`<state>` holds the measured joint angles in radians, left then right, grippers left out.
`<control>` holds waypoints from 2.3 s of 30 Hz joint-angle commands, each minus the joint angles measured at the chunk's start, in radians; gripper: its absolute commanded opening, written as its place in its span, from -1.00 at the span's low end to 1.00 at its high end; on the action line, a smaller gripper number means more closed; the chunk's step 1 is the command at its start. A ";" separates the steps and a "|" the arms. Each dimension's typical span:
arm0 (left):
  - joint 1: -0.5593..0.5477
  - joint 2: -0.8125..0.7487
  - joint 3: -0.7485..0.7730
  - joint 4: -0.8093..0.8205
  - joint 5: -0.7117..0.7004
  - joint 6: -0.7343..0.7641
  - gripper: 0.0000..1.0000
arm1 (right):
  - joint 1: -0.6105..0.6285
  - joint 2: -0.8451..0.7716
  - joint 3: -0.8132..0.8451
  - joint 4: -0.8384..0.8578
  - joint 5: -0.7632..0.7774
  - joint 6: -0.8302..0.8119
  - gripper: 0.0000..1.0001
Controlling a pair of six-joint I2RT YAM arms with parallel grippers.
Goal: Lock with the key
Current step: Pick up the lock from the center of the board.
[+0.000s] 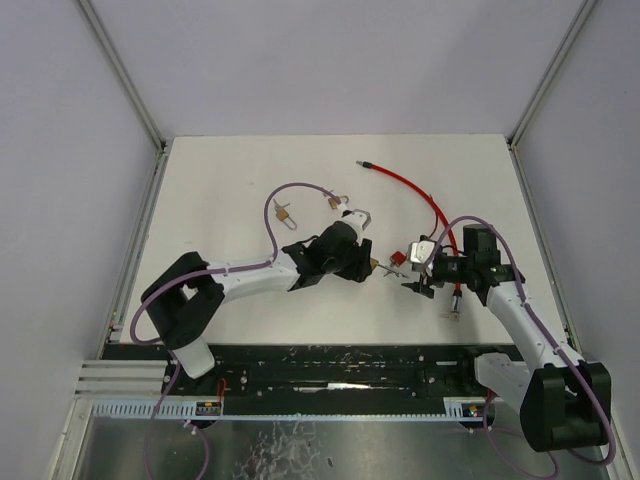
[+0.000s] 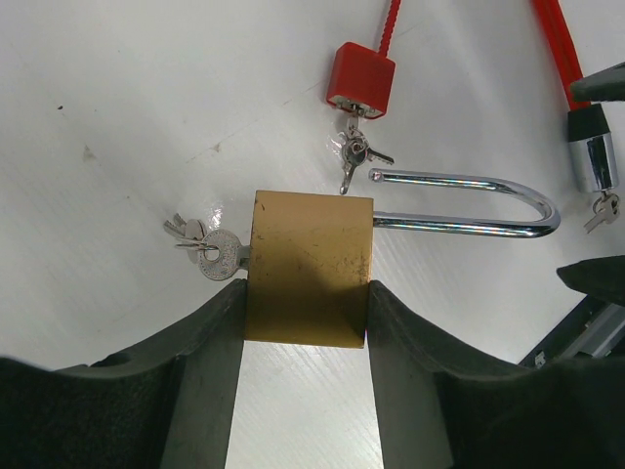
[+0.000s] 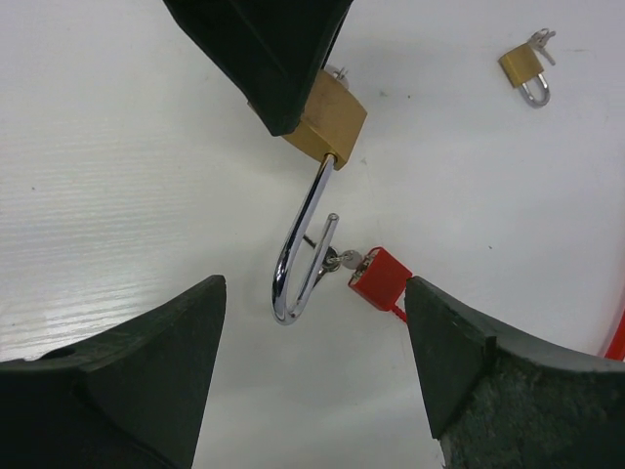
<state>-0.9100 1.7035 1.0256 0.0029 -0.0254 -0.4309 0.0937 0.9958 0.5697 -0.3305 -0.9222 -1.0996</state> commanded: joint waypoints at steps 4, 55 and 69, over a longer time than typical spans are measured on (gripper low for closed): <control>-0.007 -0.053 -0.008 0.140 0.013 0.004 -1.00 | 0.047 0.026 -0.005 0.032 0.072 -0.019 0.45; 0.048 -0.077 -0.072 0.260 0.236 -0.123 -0.86 | 0.064 -0.065 0.075 -0.017 -0.028 0.065 -1.00; 0.076 -0.082 -0.131 0.332 0.331 -0.138 -0.11 | 0.008 -0.096 0.097 0.079 -0.067 0.284 -1.00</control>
<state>-0.8337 1.6554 0.9081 0.2321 0.2298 -0.5735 0.1184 0.9394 0.6086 -0.3676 -0.8852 -0.8875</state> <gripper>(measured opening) 0.465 0.044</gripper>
